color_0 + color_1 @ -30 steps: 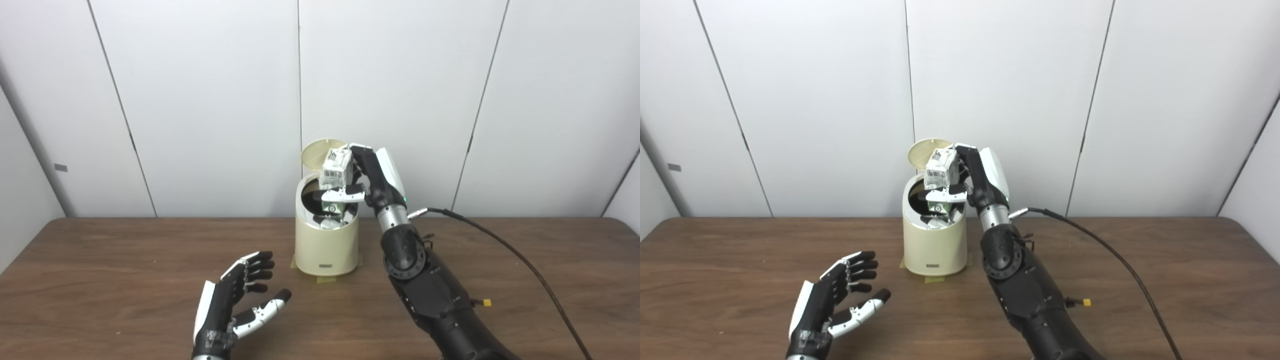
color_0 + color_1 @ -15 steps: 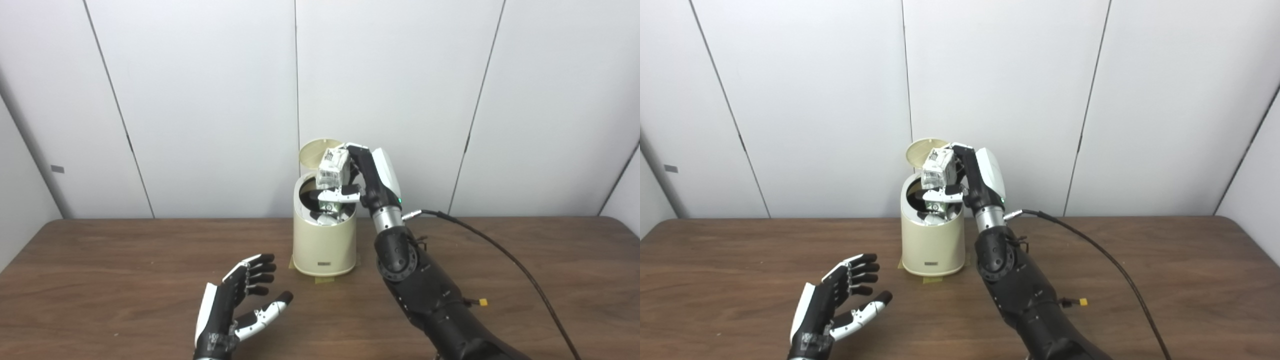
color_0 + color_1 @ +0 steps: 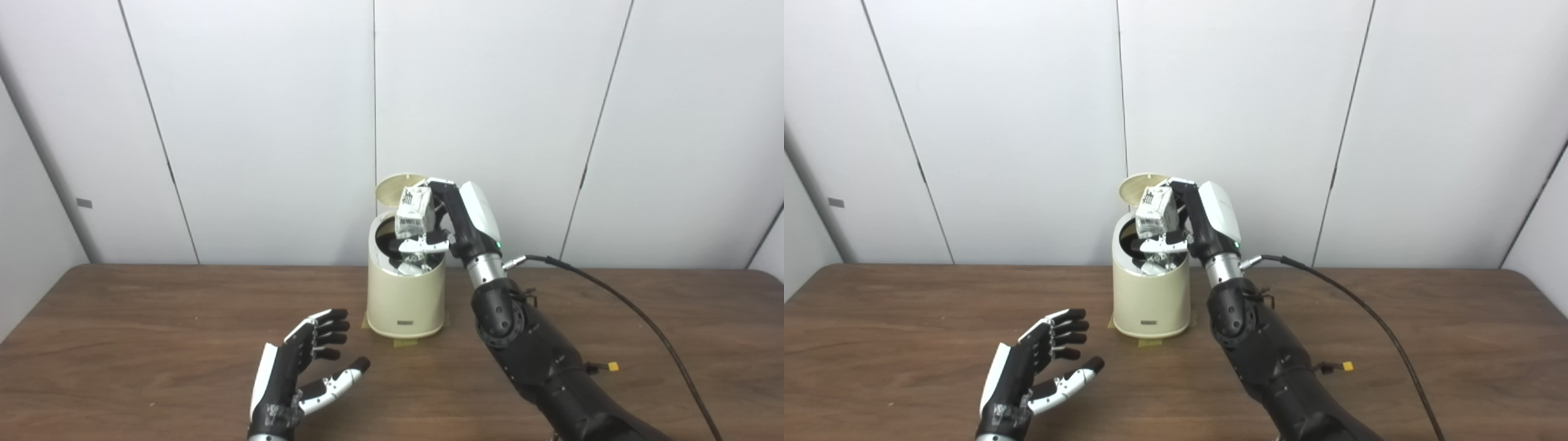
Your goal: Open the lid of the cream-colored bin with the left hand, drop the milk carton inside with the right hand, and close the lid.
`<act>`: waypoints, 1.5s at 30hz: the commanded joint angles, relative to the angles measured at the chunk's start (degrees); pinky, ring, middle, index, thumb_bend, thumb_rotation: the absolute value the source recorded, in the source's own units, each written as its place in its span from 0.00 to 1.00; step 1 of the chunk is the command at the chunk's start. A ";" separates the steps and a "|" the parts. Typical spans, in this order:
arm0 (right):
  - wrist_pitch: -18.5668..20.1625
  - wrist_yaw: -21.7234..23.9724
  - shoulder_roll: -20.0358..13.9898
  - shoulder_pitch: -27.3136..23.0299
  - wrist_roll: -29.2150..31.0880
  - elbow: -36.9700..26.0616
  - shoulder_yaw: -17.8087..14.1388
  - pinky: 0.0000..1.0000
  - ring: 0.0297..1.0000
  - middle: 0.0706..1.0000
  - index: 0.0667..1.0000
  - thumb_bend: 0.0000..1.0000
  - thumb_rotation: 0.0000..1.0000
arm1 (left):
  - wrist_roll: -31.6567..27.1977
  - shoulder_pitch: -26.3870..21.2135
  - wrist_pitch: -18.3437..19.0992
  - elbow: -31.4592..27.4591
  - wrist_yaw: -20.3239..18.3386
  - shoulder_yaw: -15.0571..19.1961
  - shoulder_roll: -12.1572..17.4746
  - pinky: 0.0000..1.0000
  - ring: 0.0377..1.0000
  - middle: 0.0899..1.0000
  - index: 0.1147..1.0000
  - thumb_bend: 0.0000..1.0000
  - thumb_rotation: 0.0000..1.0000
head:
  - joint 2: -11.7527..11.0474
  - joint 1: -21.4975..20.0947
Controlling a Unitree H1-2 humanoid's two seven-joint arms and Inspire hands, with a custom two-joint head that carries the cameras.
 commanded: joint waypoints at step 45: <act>-1.48 14.33 -3.89 24.53 17.63 -44.56 -12.32 0.34 0.45 0.59 0.62 0.81 0.07 | -2.01 -2.33 -2.12 0.42 -0.44 0.07 1.86 0.64 0.70 0.71 0.72 0.62 0.05 | 0.15 -1.97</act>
